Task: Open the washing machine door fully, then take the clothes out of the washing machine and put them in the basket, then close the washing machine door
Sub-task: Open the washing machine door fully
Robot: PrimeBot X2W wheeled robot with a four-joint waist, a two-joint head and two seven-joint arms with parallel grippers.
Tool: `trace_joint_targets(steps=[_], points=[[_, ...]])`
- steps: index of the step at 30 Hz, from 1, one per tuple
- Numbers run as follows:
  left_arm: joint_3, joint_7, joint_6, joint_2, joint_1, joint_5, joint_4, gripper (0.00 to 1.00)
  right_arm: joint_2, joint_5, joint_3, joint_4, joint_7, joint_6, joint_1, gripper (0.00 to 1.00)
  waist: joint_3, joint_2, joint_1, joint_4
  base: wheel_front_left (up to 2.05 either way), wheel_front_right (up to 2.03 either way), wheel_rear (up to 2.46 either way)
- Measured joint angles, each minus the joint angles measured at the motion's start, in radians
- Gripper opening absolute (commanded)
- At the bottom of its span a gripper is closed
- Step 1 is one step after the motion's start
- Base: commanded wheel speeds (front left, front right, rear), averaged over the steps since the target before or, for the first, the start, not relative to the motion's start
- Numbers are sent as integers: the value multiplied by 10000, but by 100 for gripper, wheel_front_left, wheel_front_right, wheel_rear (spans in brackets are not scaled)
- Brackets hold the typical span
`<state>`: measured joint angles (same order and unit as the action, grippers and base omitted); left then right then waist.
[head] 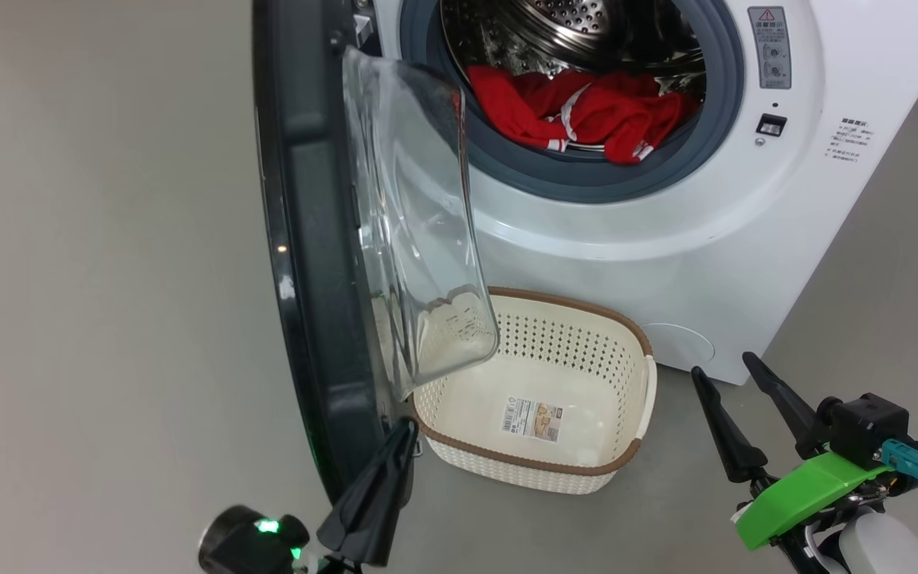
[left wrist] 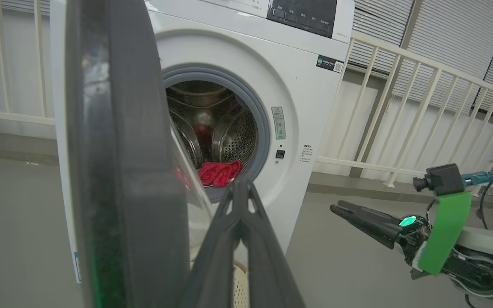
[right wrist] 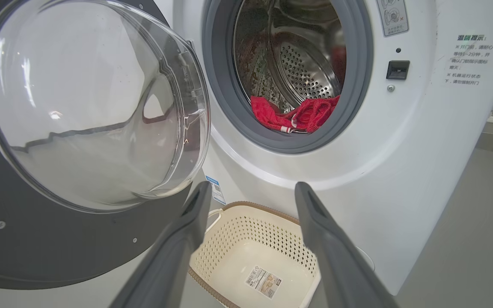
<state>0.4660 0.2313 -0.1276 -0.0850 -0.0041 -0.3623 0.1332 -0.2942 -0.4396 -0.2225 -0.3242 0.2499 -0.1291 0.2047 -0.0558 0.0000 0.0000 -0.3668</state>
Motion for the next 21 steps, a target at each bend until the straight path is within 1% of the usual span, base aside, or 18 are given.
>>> trace_joint_targets(steps=[5,9,18,21], points=[[174,-100,0,-104,-16,-328,-1009,0,-2,0,-17,0,0,0,2,100,4,0,0,9,0,0,0],[132,-96,0,-104,-92,-493,-1567,0,-2,0,-50,0,0,0,3,100,25,0,0,29,0,0,0],[-81,-29,15,-82,-207,-642,-2013,0,-15,0,-52,10,0,0,3,100,45,0,0,-17,0,0,0],[-272,-10,159,-88,-202,-652,-2027,0,-15,2,-52,12,0,0,2,100,62,0,0,-63,0,0,0]])
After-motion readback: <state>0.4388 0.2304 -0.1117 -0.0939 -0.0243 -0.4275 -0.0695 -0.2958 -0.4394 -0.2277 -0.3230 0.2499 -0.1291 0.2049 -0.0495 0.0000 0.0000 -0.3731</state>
